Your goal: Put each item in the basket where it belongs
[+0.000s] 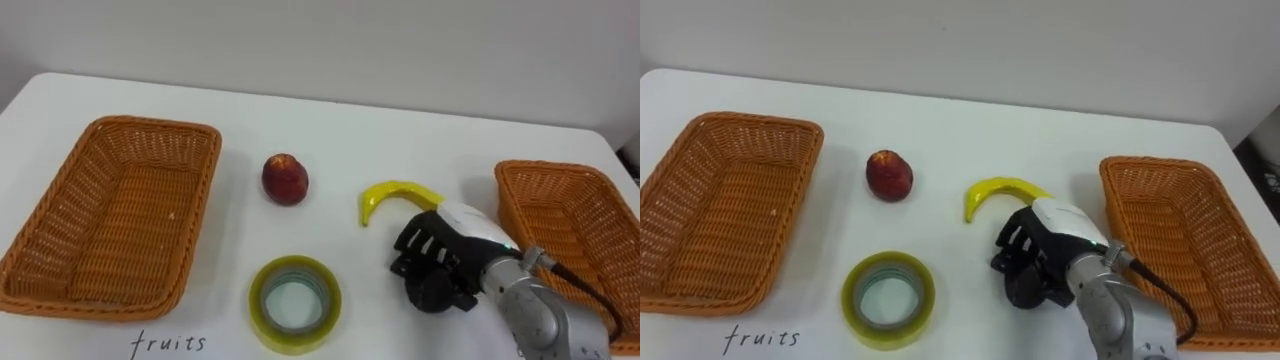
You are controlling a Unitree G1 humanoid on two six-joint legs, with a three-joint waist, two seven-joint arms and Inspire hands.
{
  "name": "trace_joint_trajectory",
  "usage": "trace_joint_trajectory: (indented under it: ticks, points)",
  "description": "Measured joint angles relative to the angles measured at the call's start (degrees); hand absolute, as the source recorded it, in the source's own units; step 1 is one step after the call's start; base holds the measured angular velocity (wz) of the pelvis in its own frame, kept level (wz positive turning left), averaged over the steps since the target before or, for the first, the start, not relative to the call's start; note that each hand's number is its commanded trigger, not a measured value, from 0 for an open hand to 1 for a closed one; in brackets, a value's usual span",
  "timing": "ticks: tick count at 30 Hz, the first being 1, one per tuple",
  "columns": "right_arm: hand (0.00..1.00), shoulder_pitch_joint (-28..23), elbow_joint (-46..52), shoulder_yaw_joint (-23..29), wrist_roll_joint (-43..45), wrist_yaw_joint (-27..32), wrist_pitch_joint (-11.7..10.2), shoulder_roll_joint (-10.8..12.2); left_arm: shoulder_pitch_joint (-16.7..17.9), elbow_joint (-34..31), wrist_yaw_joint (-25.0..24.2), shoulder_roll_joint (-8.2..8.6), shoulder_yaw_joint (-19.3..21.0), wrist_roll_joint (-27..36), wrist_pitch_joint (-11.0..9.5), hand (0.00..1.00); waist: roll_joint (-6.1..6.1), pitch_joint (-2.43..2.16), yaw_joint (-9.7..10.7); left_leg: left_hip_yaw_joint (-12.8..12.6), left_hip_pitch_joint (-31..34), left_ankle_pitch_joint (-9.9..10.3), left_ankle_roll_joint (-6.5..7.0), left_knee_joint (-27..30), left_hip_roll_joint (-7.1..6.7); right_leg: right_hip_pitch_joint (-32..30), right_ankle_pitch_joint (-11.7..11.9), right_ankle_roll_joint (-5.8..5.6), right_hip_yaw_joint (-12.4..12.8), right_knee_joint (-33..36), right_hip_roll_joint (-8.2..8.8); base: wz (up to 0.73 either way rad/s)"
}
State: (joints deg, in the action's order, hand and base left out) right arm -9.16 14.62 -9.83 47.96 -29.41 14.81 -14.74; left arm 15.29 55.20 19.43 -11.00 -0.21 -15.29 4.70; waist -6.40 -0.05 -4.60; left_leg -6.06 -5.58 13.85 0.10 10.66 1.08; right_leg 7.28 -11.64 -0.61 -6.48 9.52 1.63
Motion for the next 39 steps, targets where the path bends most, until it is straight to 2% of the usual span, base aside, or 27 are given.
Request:
trace_joint_trajectory:
  ticks: [3, 6, 9, 11, 13, 16, 19, 24, 27, 31, 34, 39]
  points:
    - [1.0, -0.05, 1.81, 0.45, -1.65, -1.43, -0.42, -0.1, 0.07, 0.0, -0.01, 0.11, 0.37, -0.02, -0.1, 0.0, 0.02, 0.05, 0.26, -0.03, 0.59, 0.0, 0.01, -0.04, -0.01, -0.53, 0.0, 0.0, 0.24, 0.02, 0.01, 0.0]
    - [1.0, -0.05, 3.44, 1.26, -4.83, -2.06, -2.12, -0.05, 0.17, 0.03, -0.05, 0.92, 2.59, 0.01, -0.7, 0.0, 0.13, 0.14, 0.26, -0.38, 0.85, -0.02, 0.03, 0.01, 0.0, -1.12, 0.0, 0.0, 0.98, 0.06, 0.0, -0.05]
    - [1.0, -0.04, 6.91, 4.39, -10.42, -1.84, -2.91, -0.04, 0.47, 0.63, -0.23, 0.96, 4.33, 0.0, -1.42, 0.0, 0.21, 0.22, 0.76, -0.36, 0.62, -0.03, 0.03, -0.24, -0.01, -0.97, 0.0, 0.0, 1.5, 0.0, -0.04, -0.01]
    - [1.0, 0.14, 8.78, 7.35, -14.28, 0.0, -4.18, -0.05, 1.08, 0.67, -0.07, 0.94, 4.94, -0.01, -1.42, 0.0, 0.17, 0.23, 1.38, -0.27, 0.07, -0.03, 0.03, -0.42, 0.0, -0.43, 0.0, 0.0, 1.54, -0.01, -0.05, 0.04]
    - [1.0, 0.18, 9.76, 9.28, -15.14, 1.13, -4.92, -0.04, 1.46, 0.73, -0.06, 0.98, 4.98, -0.03, -1.66, 0.0, 0.03, 0.22, 1.38, -0.3, -0.24, -0.03, 0.03, -0.68, 0.01, 0.02, 0.0, 0.0, 1.5, -0.01, -0.06, 0.0]
    - [1.0, 0.88, 10.86, 13.22, -16.38, 2.35, -6.31, 0.04, 2.04, 0.92, -0.01, 1.15, 6.76, -0.56, -2.91, 0.0, -0.62, 0.48, 1.5, -0.57, -0.67, -0.03, 0.04, -0.91, 0.03, -0.1, 0.0, 0.0, 1.77, 0.02, -0.11, -0.05]
    - [1.0, 1.43, 11.07, 16.76, -17.21, 4.93, -7.81, 0.13, 2.63, 1.27, 0.05, 1.22, 7.81, -0.53, -3.1, 0.0, -0.92, 0.52, 1.59, -1.07, -0.89, -0.03, 0.04, -0.91, 0.03, 0.03, 0.0, 0.0, 1.76, 0.05, -0.08, -0.04]
    - [1.0, 2.91, 11.38, 19.0, -17.98, 8.77, -7.96, 0.34, 2.82, 2.97, 0.05, 1.51, 9.57, -0.58, -3.23, 0.0, -0.92, 0.49, 2.71, -1.35, -0.91, -0.03, 0.04, -0.88, 0.05, 0.03, 0.0, 0.0, 1.68, 0.05, -0.09, -0.01]
    - [1.0, 3.01, 13.15, 19.96, -17.98, 10.92, -7.93, 0.36, 2.72, 4.17, 0.06, 2.37, 10.58, -0.54, -3.23, 0.0, -0.64, 0.42, 2.84, -1.62, -0.88, -0.03, 0.04, -0.87, 0.06, -0.09, 0.0, 0.0, 1.66, 0.06, -0.08, -0.06]
    - [1.0, 3.02, 14.88, 20.77, -18.04, 16.95, -8.11, 0.36, 2.8, 4.43, 0.1, 3.56, 12.47, -0.53, -3.23, 0.0, -0.21, -0.02, 3.19, -1.77, -0.93, -0.03, 0.04, -0.78, 0.09, -0.19, 0.0, 0.0, 1.63, 0.11, -0.07, 0.0]
    - [1.0, 3.02, 14.99, 21.06, -18.15, 20.36, -9.18, 0.36, 3.0, 4.46, 0.1, 3.62, 13.03, -0.56, -3.23, 0.0, 0.09, -0.29, 3.25, -1.73, -1.04, -0.03, 0.04, -0.58, 0.11, 0.04, 0.0, 0.0, 1.6, 0.12, -0.07, 0.0]
    - [1.0, 3.04, 14.98, 23.77, -17.44, 26.51, -9.81, 0.29, 3.3, 4.9, 0.1, 3.58, 13.71, -0.56, -3.25, 0.0, 0.05, -0.27, 3.52, -1.7, -1.04, -0.03, 0.04, -0.28, 0.09, 0.24, 0.0, 0.0, 1.48, 0.14, -0.02, 0.0]
